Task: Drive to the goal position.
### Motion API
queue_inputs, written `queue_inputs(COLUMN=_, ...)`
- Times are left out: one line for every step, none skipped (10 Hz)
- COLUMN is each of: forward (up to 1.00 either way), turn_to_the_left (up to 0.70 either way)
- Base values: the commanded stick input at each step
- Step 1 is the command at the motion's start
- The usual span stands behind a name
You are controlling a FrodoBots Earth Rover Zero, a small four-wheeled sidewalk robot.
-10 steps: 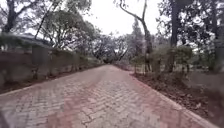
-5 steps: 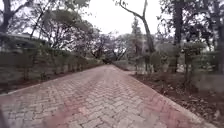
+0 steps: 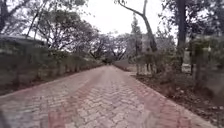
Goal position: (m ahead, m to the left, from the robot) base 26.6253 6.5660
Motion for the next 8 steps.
queue_inputs(forward=0.70, turn_to_the_left=0.03)
queue_inputs(forward=0.70, turn_to_the_left=0.03)
queue_inputs(forward=0.70, turn_to_the_left=0.03)
queue_inputs(forward=0.70, turn_to_the_left=0.03)
queue_inputs(forward=0.70, turn_to_the_left=0.03)
queue_inputs(forward=0.70, turn_to_the_left=0.03)
queue_inputs(forward=0.70, turn_to_the_left=0.02)
queue_inputs(forward=0.70, turn_to_the_left=0.02)
